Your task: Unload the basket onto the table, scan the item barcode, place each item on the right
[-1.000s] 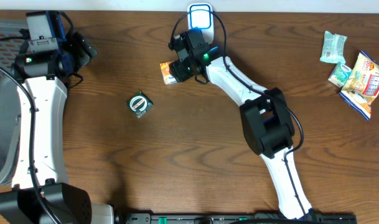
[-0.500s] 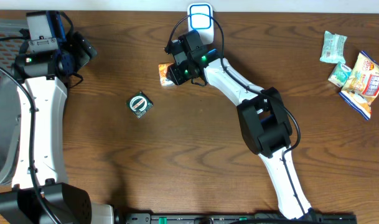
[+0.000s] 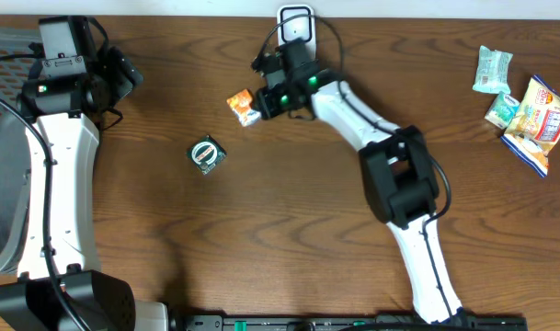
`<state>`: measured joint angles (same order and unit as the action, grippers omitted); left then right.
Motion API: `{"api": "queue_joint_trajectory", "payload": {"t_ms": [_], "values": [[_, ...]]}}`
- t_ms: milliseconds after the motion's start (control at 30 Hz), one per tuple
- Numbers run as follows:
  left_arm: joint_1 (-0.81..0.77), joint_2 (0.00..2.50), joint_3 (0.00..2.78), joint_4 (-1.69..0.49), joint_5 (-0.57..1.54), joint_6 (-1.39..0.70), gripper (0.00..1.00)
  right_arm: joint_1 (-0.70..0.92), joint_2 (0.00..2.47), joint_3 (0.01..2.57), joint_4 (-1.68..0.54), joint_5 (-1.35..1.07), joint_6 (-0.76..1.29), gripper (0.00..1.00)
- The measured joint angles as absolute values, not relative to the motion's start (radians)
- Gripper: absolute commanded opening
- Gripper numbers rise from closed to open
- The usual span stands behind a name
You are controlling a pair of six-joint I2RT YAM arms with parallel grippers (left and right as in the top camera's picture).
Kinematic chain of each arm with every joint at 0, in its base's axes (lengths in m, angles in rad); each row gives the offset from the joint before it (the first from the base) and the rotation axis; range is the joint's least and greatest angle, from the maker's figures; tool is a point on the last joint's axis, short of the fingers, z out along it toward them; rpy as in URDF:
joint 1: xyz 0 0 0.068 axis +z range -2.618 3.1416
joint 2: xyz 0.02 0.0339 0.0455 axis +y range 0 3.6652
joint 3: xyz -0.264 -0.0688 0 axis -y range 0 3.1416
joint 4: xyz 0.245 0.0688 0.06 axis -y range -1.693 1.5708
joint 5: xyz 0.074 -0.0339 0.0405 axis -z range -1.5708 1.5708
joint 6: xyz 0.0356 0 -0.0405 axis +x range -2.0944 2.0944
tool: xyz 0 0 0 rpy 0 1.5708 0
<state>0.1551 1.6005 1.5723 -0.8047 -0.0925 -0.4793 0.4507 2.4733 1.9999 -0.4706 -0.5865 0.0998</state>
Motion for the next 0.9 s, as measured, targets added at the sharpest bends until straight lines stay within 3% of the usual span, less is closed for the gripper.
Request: {"api": "queue_joint_trajectory", "payload": {"t_ms": [267,467,500,567,600,900], "values": [[0.155,1.6,1.572,-0.804,-0.093,-0.479,0.98,0.301,2.416,2.0,-0.615,-0.696,0.114,0.01],[0.155,1.6,1.572,-0.805,-0.093,-0.479,0.98,0.305,2.413,2.0,-0.83,-0.62,0.048,0.01],[0.155,1.6,1.572,-0.805,-0.093,-0.479,0.98,0.311,2.413,2.0,-0.866,-0.592,0.033,0.05],[0.155,1.6,1.572,-0.805,-0.093,-0.479,0.98,0.324,2.413,2.0,-0.928,-0.513,0.004,0.32],[0.155,1.6,1.572,-0.805,-0.093,-0.479,0.98,0.33,2.413,2.0,-0.947,-0.476,-0.007,0.37],[0.155,1.6,1.572,-0.805,-0.093,-0.479,0.98,0.335,2.413,2.0,-0.87,-0.339,-0.051,0.45]]}}
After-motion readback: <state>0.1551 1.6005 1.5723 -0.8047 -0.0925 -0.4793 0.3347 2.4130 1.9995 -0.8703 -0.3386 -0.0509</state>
